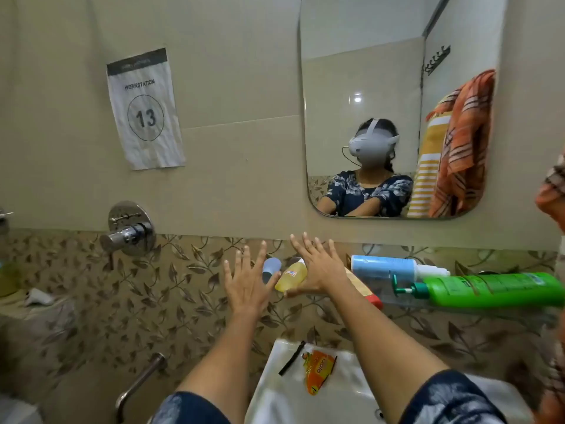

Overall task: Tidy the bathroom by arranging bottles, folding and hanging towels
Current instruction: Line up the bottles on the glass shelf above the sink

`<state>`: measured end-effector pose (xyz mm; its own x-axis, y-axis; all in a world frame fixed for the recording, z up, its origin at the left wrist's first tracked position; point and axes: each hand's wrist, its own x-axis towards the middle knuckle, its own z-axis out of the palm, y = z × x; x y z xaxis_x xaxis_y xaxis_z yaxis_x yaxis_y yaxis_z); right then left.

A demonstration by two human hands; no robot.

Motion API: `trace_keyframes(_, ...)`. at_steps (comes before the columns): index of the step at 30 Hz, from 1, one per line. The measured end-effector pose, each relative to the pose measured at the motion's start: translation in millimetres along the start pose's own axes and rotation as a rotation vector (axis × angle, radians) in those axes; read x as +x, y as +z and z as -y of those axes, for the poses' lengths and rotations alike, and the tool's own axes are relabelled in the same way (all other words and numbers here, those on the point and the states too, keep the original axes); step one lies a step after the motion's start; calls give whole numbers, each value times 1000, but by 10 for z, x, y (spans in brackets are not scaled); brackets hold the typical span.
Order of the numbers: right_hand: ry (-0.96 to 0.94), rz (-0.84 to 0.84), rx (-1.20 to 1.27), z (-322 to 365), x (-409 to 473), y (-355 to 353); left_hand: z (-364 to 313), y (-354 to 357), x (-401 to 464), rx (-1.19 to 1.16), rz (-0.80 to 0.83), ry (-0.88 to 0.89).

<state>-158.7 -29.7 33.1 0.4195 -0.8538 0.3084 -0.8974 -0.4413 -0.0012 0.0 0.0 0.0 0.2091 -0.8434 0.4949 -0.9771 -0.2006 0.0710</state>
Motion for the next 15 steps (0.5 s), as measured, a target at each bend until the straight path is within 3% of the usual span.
trace_keyframes(5,-11,180,143,63,157,178,-9,127,201,-244,107,-138)
trace_keyframes(9,54,186,221,101,278,250,-3,185,417,-476,203,-353)
trace_keyframes(15,162,333,321,146,475,86,-1,199,653,-698,362,-423)
